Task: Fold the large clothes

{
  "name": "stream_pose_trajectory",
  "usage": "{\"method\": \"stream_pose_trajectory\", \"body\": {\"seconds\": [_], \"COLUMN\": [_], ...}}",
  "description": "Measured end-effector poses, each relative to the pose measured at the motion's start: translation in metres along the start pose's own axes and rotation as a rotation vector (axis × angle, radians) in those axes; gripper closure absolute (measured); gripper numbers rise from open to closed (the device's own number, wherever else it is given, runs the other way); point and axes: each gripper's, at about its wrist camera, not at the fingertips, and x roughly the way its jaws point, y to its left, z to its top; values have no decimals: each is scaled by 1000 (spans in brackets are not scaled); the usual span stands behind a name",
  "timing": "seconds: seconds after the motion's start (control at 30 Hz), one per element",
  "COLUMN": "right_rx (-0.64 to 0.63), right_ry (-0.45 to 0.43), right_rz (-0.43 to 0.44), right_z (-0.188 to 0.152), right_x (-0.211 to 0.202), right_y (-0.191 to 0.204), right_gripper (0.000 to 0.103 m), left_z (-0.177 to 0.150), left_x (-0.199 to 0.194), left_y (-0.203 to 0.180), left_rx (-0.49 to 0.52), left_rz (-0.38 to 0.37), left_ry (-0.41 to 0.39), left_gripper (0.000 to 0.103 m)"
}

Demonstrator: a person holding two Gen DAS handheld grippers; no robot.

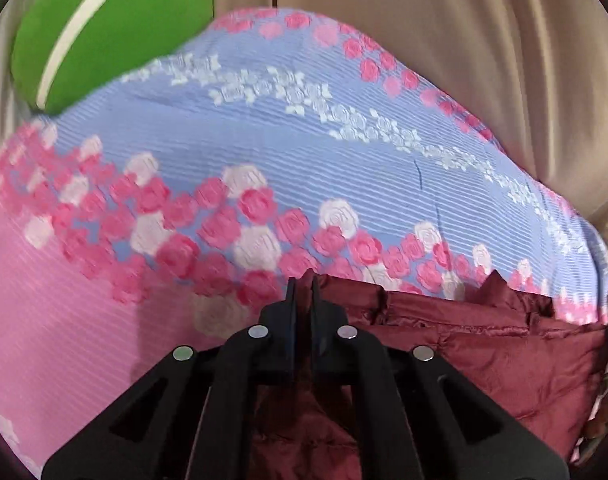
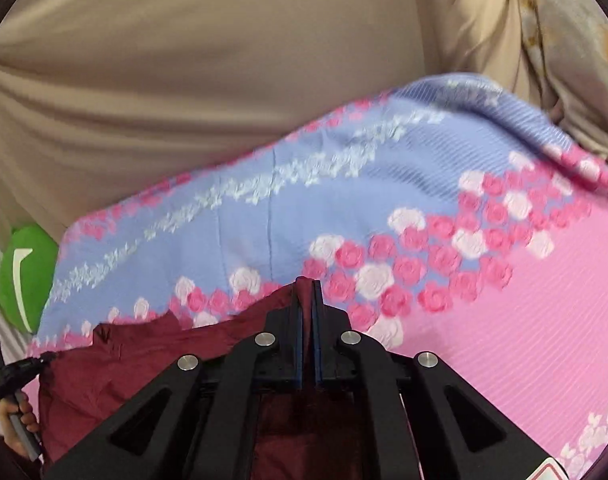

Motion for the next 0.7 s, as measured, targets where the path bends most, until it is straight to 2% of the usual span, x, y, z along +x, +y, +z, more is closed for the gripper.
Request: {"method": "stream_pose_trajectory", "body": {"seconds": [0.07, 0.13, 0.17, 0.33, 0.4, 0.43, 0.47, 0.5, 0.57, 0.63, 0.7], "right_rx": [-10, -39, -45, -35, -15, -22, -38, -64, -117, -194, -300], "right_ry": [78, 204, 258, 269, 183, 147, 107, 64, 44, 59, 117], "right_rz": [-62, -142, -165, -200, -212, -207, -198, -171, -82, 21, 152], "right_z": [-3, -20, -29, -27, -22, -20, -18, -18, -26, -45, -81], "right_x": [23, 60, 75, 71, 42, 28, 11, -9, -33, -48, -58], "right_y": [-7, -13, -15, -16, -11, -7, 1, 15, 44, 84, 133], "right_gripper": [99, 99, 99, 97, 93, 89, 89, 89, 89, 89, 89], "left_z": [-1, -10, -13, -15, -13, -12, -11, -12, -20, -40, -67], "left_x": [14, 36, 38, 33, 9, -10, -28, -44, -74, -96, -104], "left_y": [1, 1, 1, -8, -8, -11, -15, -22, -45, -78, -106], "left_rx": [12, 30, 31, 80, 78, 84, 95, 111, 178, 266, 350], "left_rz": [28, 84, 90, 178, 203, 214, 210, 191, 114, -9, -121], "left_ry": [27, 69, 46, 26, -38, -82, -122, -158, -197, -181, -125], "left_gripper": [100, 100, 100, 97, 94, 90, 81, 75, 75, 73, 69]}}
